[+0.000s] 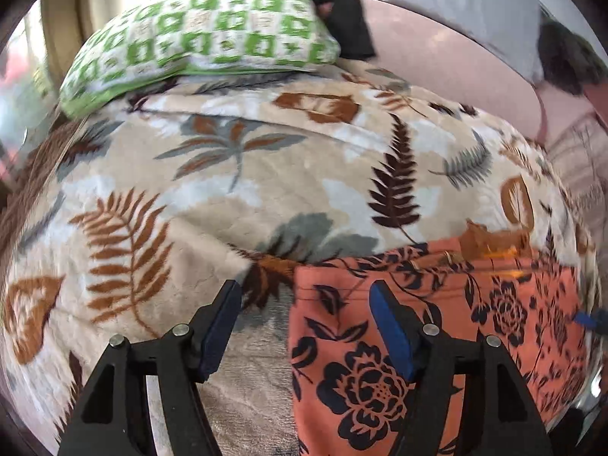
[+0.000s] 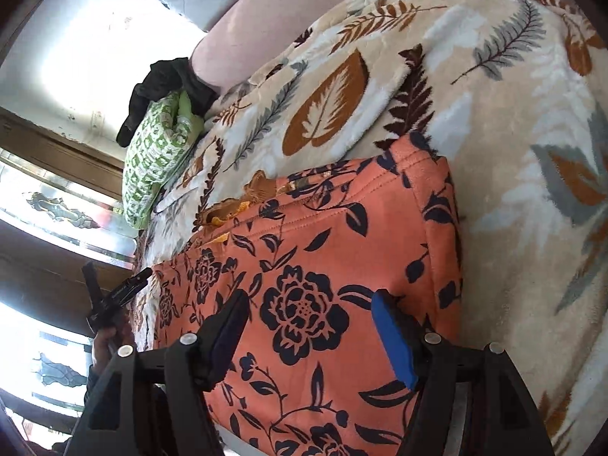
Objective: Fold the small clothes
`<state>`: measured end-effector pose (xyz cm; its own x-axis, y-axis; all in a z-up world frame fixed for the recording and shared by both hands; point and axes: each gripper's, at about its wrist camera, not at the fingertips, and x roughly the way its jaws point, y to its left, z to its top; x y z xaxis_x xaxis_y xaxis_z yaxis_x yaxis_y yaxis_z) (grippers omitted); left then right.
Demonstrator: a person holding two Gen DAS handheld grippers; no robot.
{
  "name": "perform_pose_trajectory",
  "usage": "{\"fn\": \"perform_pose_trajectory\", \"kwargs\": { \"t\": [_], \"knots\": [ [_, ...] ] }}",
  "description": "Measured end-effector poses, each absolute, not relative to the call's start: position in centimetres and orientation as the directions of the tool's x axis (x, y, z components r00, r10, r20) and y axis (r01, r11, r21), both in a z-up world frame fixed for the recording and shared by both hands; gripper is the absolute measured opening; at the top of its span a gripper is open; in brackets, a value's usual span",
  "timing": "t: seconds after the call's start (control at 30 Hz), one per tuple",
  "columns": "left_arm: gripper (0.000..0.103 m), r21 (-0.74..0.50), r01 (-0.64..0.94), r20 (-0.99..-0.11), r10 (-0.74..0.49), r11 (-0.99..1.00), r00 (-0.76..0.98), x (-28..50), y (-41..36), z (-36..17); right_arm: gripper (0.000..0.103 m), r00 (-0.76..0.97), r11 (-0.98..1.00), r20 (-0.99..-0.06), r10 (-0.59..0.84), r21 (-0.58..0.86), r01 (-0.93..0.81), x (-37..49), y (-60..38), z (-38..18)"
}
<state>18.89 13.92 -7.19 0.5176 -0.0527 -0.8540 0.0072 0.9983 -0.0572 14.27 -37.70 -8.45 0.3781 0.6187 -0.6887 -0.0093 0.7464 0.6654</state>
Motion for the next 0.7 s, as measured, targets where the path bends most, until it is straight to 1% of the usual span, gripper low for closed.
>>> {"fn": "perform_pose_trajectory", "kwargs": {
  "t": [0.03,0.07,0.1,0.13,0.17,0.2,0.23,0.27,0.3,0.33,0.37,0.4,0.47,0.53,0.57,0.63,0.67,0.7],
  "knots": [
    [0.071,0.020,0.037,-0.858,-0.002,0.999,0.514,19.3,12.8,-7.8,0.070,0.360,0.724,-0.670,0.650,0.689,-0.024,14.8,-37.4,-8.5],
    [0.071,0.092,0.028,-0.871,0.067,0.995,0.487,19.9,12.1,-8.9,0.071,0.331,0.701,-0.652,0.682,0.712,-0.041,15.7,-37.0,-8.8],
    [0.071,0.132,-0.009,-0.889,0.122,0.991,0.441,20.8,12.4,-10.2,0.071,0.309,0.684,-0.639,0.705,0.728,-0.055,16.8,-36.4,-9.3],
    [0.073,0.119,-0.055,-0.903,0.131,0.991,0.410,21.3,13.4,-11.3,0.071,0.316,0.702,-0.654,0.687,0.709,-0.059,18.0,-36.7,-9.8],
    [0.079,0.061,-0.108,-0.907,0.100,0.992,0.409,21.5,14.4,-11.6,0.071,0.338,0.740,-0.692,0.638,0.672,-0.024,19.4,-37.6,-10.8],
    [0.080,0.036,-0.150,-0.904,0.096,0.988,0.416,21.2,15.2,-11.2,0.070,0.364,0.736,-0.706,0.607,0.672,0.078,20.5,-39.5,-12.3],
    [0.080,0.049,-0.174,-0.894,0.121,0.983,0.431,20.6,15.5,-10.4,0.069,0.416,0.600,-0.614,0.671,0.779,0.182,20.9,-41.7,-13.6],
    [0.080,0.080,-0.178,-0.874,0.155,0.981,0.460,19.9,15.5,-9.4,0.069,0.481,0.498,-0.550,0.683,0.832,0.245,20.5,-43.3,-13.9],
    [0.080,0.103,-0.170,-0.853,0.175,0.980,0.492,19.0,15.4,-8.4,0.070,0.532,0.499,-0.548,0.645,0.830,0.250,19.8,-44.1,-12.9],
    [0.079,0.112,-0.160,-0.837,0.180,0.981,0.517,18.0,15.4,-7.3,0.070,0.568,0.552,-0.566,0.598,0.804,0.220,19.0,-44.3,-11.5],
    [0.079,0.095,-0.153,-0.825,0.164,0.984,0.541,16.8,15.5,-6.2,0.073,0.588,0.596,-0.579,0.564,0.779,0.195,17.9,-44.4,-10.2],
    [0.079,0.063,-0.142,-0.816,0.133,0.988,0.562,15.8,15.6,-5.3,0.075,0.587,0.605,-0.581,0.563,0.774,0.185,16.7,-44.3,-9.3],
    [0.079,0.001,-0.104,-0.805,0.063,0.995,0.590,13.1,14.9,-3.9,0.075,0.575,0.604,-0.567,0.589,0.782,0.153,13.6,-43.9,-7.9],
    [0.080,-0.044,-0.054,-0.788,-0.001,0.998,0.615,10.5,13.4,-3.3,0.075,0.574,0.632,-0.573,0.585,0.766,0.121,9.4,-43.0,-6.4],
    [0.080,-0.066,-0.025,-0.783,-0.037,0.997,0.621,9.4,12.4,-3.3,0.075,0.574,0.625,-0.562,0.595,0.773,0.108,7.0,-42.4,-6.0],
    [0.080,-0.115,0.011,-0.770,-0.096,0.993,0.631,7.4,10.4,-3.5,0.077,0.591,0.573,-0.528,0.609,0.809,0.132,1.8,-41.5,-6.4],
    [0.080,-0.143,0.030,-0.769,-0.130,0.989,0.626,6.7,9.5,-3.7,0.081,0.594,0.539,-0.513,0.620,0.828,0.154,-0.6,-41.1,-7.1],
    [0.080,-0.177,0.051,-0.763,-0.170,0.983,0.623,6.1,8.6,-4.0,0.083,0.590,0.501,-0.497,0.636,0.848,0.174,-2.7,-40.3,-8.0]
  ]
}}
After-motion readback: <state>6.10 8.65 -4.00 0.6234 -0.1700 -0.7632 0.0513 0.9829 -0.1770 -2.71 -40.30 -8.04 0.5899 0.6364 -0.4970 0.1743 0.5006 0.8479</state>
